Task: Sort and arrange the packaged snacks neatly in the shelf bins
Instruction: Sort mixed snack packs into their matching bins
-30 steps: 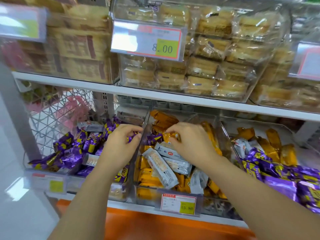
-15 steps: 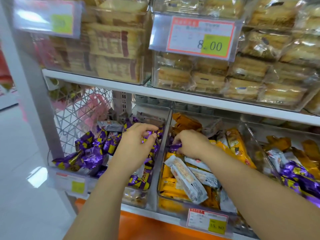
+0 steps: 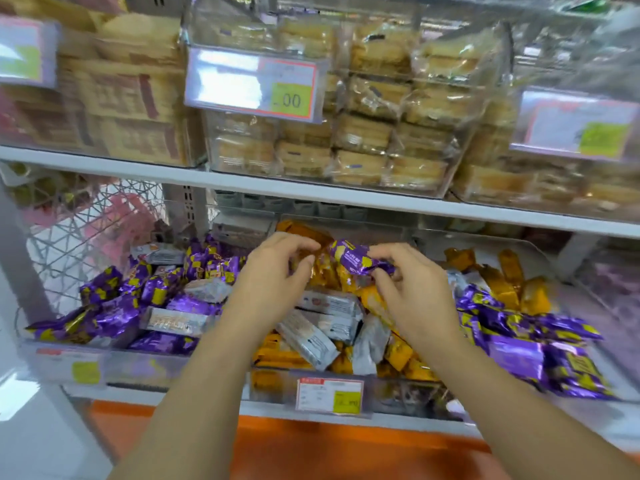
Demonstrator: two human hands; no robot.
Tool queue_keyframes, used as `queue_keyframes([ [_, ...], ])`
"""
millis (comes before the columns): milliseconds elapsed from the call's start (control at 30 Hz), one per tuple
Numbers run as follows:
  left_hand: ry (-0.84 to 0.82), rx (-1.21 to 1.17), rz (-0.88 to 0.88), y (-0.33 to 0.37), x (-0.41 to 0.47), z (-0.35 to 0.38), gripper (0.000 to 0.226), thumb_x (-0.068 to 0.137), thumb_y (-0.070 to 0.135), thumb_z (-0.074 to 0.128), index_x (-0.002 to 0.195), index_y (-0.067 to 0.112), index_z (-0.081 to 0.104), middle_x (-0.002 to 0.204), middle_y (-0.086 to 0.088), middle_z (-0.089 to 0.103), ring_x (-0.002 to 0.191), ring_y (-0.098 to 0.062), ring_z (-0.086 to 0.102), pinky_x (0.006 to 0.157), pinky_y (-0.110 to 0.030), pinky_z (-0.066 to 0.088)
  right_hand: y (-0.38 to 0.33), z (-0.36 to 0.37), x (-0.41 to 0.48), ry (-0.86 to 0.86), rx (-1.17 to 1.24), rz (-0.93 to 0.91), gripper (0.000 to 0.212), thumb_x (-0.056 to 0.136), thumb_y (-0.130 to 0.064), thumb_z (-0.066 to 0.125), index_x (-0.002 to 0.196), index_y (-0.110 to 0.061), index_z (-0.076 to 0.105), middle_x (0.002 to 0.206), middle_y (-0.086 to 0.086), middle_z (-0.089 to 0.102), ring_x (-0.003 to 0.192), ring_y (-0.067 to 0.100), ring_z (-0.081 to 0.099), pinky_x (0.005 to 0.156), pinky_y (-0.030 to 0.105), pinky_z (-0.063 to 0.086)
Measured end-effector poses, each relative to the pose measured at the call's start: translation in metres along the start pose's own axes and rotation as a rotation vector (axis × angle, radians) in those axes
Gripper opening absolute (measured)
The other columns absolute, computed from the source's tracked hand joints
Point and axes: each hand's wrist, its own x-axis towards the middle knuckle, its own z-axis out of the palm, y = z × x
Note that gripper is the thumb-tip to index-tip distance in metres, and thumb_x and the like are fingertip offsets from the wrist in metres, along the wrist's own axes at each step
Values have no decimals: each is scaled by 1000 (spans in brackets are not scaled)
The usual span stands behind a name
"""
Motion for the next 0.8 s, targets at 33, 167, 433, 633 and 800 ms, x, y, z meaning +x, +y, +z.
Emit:
queue_keyframes([
  [33,-26,-2,21,9,-1,6,19,90,13,59,104,21,68,92,14,53,84,-5,53,78,-17,39,8,-10,-6,42,5,4,23,85,-5,62,103,-18,66,104,-10,63,83,2,54,75,25,48],
  [167,-172,9,67,36,-5,32,19,94,21,55,110,22,65,101,10,54,94,-6,52,77,-20,38,48,-54,-27,160,-64,52,23,83,0,64,101,-13,67,104,-5,65,81,0,50,77,15,41],
  [433,-317,117,139,69,-1,78,21,94,19,54,113,22,65,107,3,57,102,-15,54,81,-23,39,127,-101,-48,-20,-255,247,23,82,-12,70,104,-15,70,107,3,70,83,26,65,77,30,45],
  [633,-284,134,152,79,7,96,21,94,22,54,113,24,64,120,5,57,113,-13,53,92,-25,39,113,-106,-24,-6,-411,132,29,77,-40,57,101,-30,70,95,-6,71,94,29,55,73,33,27],
  [800,-254,101,139,79,10,104,21,93,21,55,111,26,65,115,8,58,106,-11,55,90,-30,44,104,-78,15,-349,-457,63,47,90,-39,55,135,-29,46,127,3,59,116,26,52,94,37,39],
])
